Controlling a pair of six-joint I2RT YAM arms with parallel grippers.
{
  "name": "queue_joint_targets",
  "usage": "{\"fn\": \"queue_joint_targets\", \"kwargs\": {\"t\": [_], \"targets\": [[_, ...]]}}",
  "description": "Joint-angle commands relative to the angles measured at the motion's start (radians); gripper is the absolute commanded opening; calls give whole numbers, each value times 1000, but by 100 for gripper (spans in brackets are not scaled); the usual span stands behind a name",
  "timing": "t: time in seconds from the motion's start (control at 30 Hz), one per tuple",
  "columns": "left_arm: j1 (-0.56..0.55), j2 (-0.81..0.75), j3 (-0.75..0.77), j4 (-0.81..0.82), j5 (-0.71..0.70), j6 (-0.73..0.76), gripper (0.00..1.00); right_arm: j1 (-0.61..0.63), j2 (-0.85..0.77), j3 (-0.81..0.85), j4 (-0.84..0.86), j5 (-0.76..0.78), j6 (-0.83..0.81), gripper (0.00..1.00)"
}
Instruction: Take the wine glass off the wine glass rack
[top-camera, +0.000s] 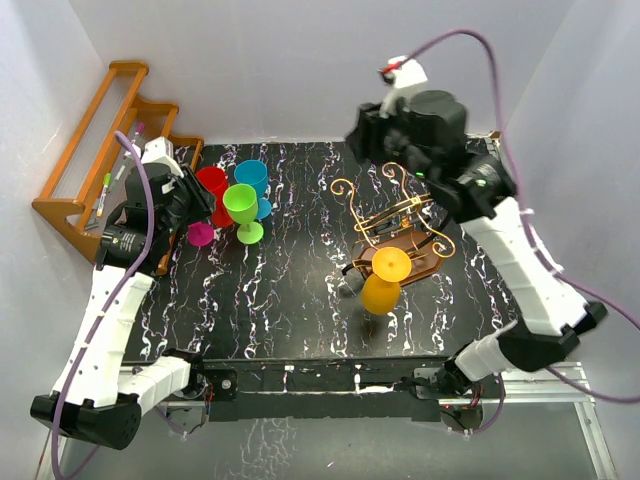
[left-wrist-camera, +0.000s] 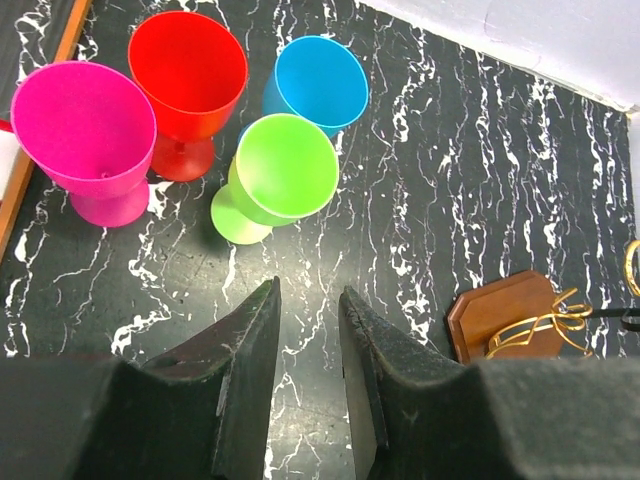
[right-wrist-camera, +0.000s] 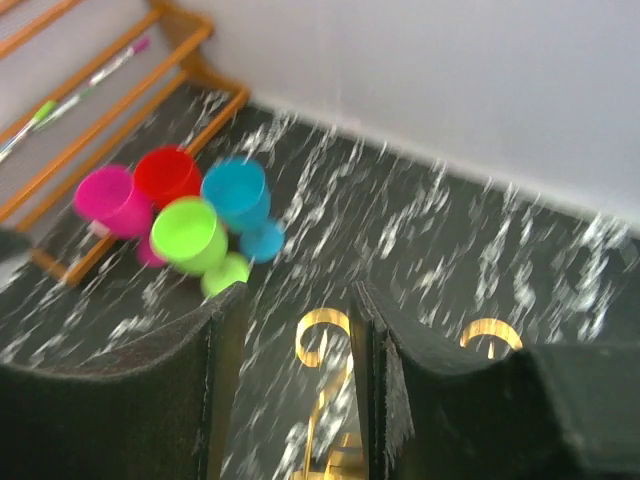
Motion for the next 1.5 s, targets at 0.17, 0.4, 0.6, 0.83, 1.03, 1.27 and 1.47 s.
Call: {"fn": "queue_joint_targets", "kwargs": {"t": [0.17,0.4,0.6,0.83,1.03,1.27,1.47], "targets": [[6,-15,-3,10,126,-34,29,-221,-487,-490,-184,-582,566,47],[5,-33,-31,21,178,-54,29,-218,-753,-676,-218,-447,811,48],[5,-36,-29,18,206,-51,29,-216,-867,-812,-244,-334,914,47],[5,-48,-31,11,217,-54,29,-214,-942,-917,-252,-222,1010,45],[5,-38,-44,24,235,-59,29,-214,-930,-958,-251,-200,1005,45],[6,-34,-65,30,235,-57,29,-215,-942,-1024,-196,-203,1014,45],[5,-21,-74,39,239,-54,29,-214,-936,-1051,-143,-210,1008,44]]}}
